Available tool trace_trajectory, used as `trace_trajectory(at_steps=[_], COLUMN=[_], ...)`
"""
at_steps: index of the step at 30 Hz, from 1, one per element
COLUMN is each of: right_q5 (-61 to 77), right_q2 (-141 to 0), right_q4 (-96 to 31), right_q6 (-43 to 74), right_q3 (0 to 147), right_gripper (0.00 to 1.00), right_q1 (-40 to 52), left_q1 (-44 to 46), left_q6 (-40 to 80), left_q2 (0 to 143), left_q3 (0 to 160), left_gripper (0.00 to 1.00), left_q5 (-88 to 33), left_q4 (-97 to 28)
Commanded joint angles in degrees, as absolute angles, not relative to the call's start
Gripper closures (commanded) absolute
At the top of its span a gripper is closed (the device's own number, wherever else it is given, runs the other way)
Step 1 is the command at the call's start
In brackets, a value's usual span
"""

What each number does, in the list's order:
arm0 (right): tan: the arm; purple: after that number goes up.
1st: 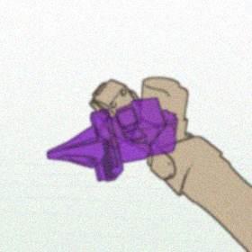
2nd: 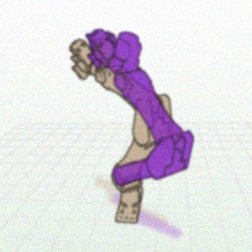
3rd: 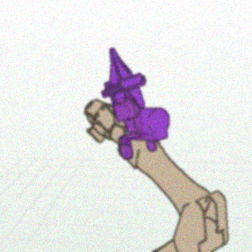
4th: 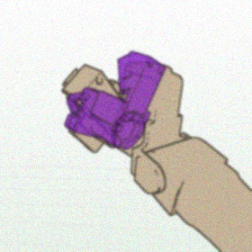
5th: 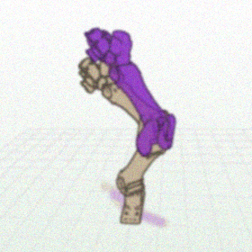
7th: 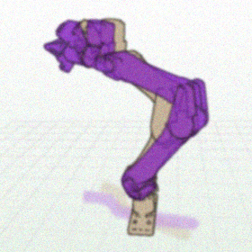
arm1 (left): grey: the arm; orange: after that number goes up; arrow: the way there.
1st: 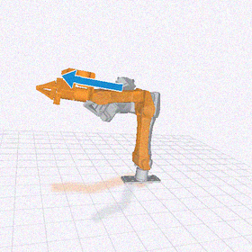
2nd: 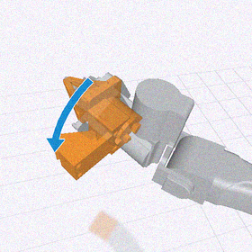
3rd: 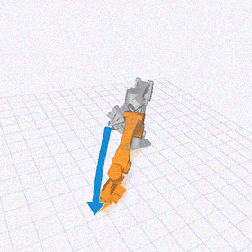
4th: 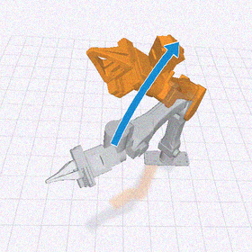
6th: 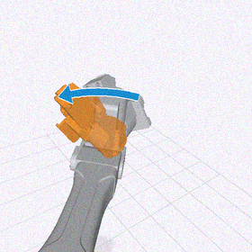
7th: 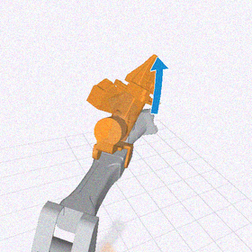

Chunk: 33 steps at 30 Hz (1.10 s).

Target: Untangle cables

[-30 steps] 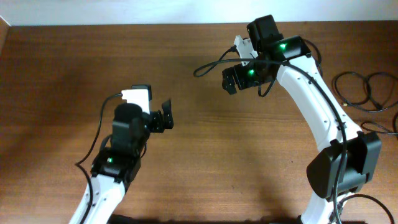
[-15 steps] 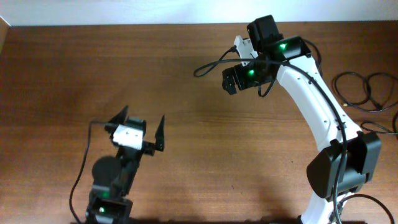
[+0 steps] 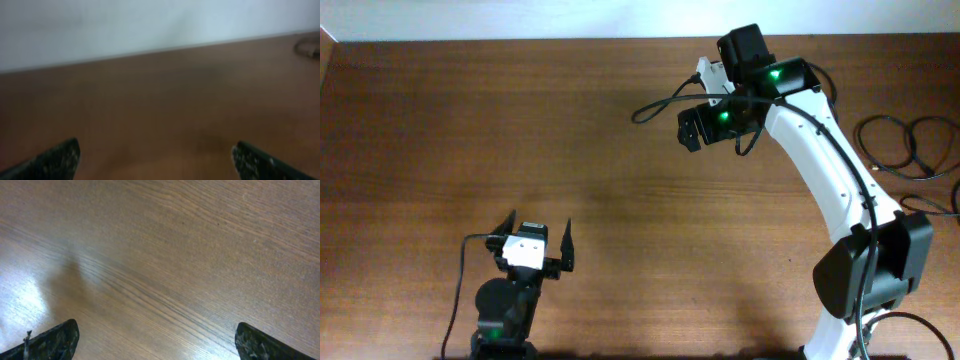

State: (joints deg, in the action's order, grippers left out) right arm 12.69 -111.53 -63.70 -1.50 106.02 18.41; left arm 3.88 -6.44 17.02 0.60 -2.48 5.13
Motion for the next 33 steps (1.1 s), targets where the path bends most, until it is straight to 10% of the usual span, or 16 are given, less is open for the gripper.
trace_trajectory(at_steps=[1, 33], right_q5=[12.1, 12.1], right_q2=[-110.8, -110.8], right_q4=[-63.7, -63.7], right_q6=[-1.7, -1.7], right_q3=[106.7, 106.7], right_gripper=[0.01, 0.01], right_q1=[18.5, 18.5], left_q1=[3.5, 1.7], left_q6=[-7.0, -8.1], left_q2=[15.6, 0.3], left_q3=[0.5, 0.5], left_gripper=[0.01, 0.01], left_q5=[0.3, 1.3], left_q4=[-2.7, -4.8])
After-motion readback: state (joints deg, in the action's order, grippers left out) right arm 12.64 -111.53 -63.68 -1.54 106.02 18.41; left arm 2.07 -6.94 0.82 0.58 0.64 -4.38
